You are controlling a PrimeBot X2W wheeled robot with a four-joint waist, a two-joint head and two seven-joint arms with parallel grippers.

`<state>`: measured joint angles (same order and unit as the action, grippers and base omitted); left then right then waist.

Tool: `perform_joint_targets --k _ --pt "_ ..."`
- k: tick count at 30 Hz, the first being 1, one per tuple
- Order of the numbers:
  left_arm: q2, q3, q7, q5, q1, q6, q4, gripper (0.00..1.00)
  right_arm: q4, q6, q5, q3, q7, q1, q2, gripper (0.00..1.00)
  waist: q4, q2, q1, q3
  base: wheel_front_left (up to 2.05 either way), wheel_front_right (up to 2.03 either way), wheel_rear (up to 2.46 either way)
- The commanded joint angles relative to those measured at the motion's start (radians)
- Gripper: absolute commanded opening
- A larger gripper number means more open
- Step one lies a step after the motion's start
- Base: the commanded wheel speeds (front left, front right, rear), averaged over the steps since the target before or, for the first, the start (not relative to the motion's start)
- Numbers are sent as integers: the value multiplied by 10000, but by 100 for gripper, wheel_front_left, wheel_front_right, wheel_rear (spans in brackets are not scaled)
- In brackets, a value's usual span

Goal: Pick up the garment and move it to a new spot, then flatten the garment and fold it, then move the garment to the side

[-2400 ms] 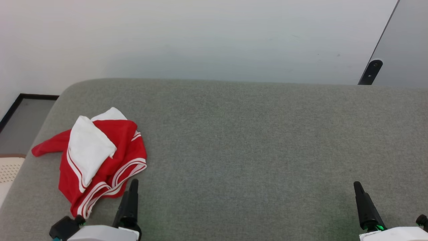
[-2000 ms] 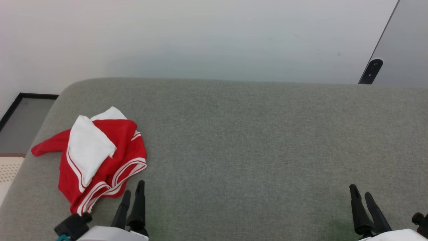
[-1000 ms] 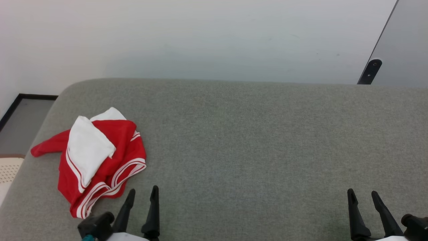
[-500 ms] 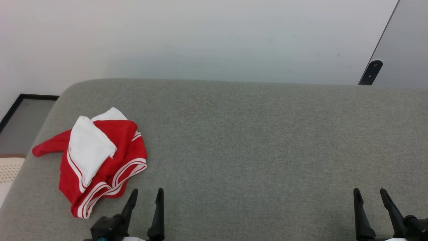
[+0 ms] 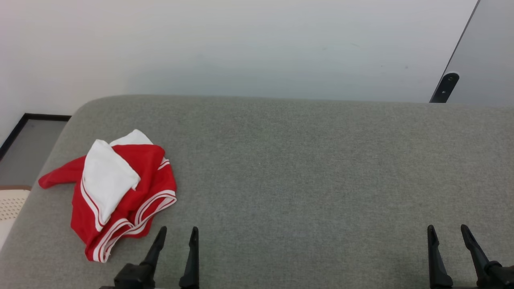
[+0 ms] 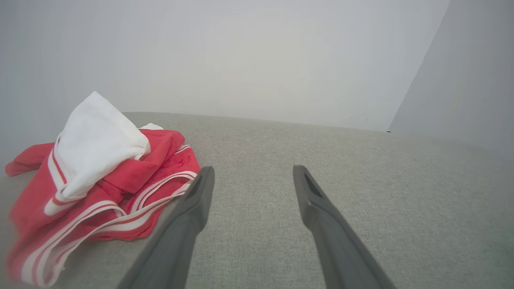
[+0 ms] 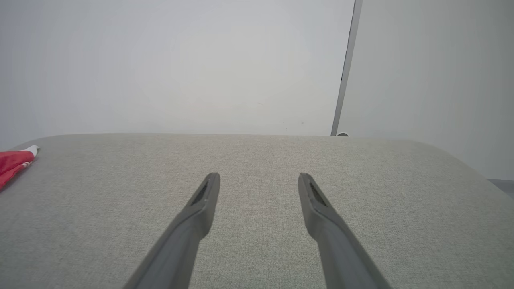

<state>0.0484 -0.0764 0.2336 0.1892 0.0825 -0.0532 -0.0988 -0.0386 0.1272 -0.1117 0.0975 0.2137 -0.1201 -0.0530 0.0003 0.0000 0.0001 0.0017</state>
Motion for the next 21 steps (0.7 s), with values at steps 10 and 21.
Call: perform_joint_targets --k 10,21 --pt "29 44 262 -749 121 -109 143 100 -3 59 464 93 401 -170 26 100 -92 0 -1 -32 0 0 0" --pt "30 60 314 -753 180 -202 -62 100 -144 63 -616 7 521 -79 28 100 -125 0 -1 -39 0 0 0"
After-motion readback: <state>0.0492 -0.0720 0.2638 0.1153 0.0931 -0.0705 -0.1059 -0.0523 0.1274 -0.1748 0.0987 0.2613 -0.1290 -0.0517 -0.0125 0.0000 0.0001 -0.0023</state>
